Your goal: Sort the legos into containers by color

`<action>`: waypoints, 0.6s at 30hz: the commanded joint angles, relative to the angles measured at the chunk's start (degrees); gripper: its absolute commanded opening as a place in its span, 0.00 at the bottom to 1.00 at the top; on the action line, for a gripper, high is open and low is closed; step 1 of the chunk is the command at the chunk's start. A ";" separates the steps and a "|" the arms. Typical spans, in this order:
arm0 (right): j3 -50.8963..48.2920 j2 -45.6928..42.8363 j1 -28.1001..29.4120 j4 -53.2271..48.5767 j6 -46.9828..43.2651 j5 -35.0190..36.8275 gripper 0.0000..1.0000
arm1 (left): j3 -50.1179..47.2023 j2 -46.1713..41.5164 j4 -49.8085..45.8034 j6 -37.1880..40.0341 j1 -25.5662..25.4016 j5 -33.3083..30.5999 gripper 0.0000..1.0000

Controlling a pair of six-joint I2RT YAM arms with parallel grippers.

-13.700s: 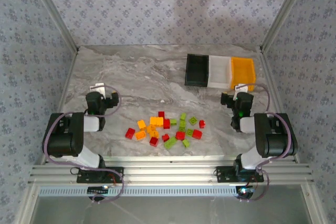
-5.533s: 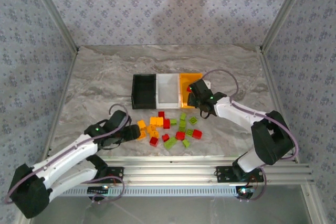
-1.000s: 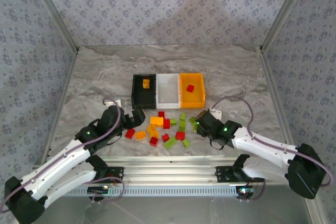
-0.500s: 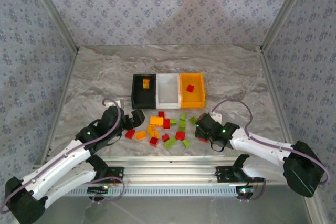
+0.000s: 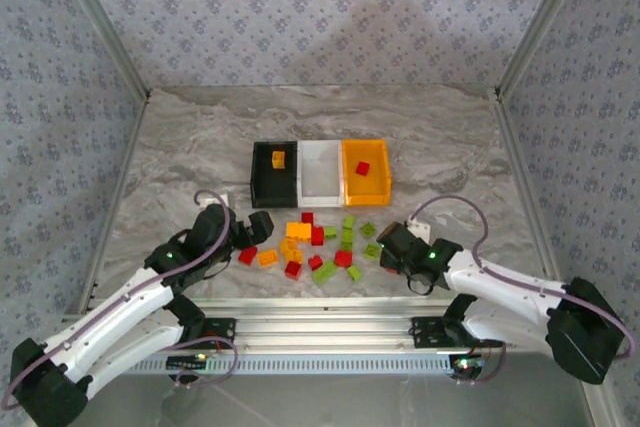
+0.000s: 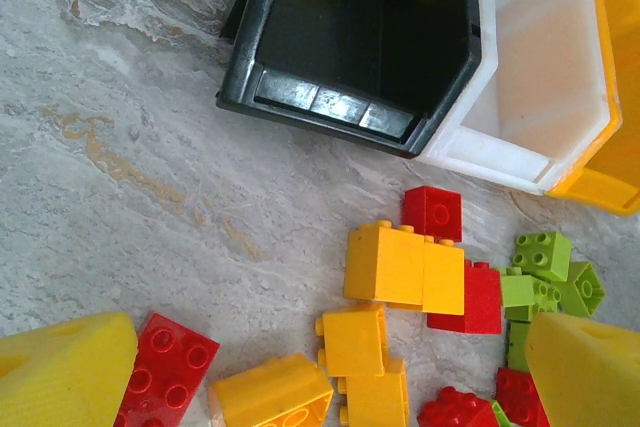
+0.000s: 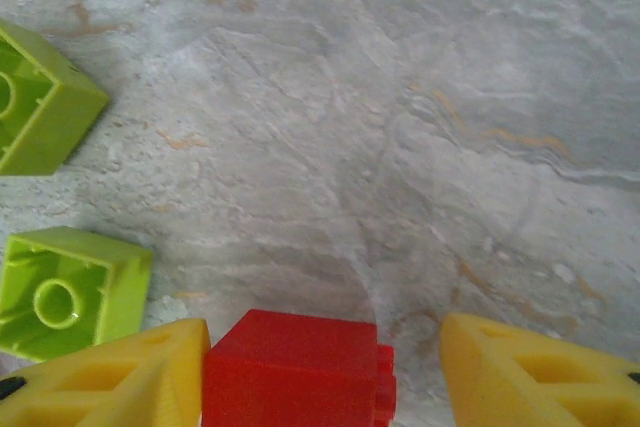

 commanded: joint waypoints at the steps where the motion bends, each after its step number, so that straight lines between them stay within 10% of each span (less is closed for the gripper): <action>1: -0.89 -2.29 -0.06 -5.92 2.44 1.76 0.62 | -0.23 -0.83 0.26 0.14 0.63 0.94 1.00; 8: -2.69 1.49 -2.36 1.47 0.64 -2.54 0.58 | -1.17 -0.72 0.92 -0.12 1.45 1.56 1.00; 18: 9.30 4.60 -3.97 0.72 -9.39 -1.97 0.24 | -1.37 -0.25 0.57 -0.04 2.12 1.43 1.00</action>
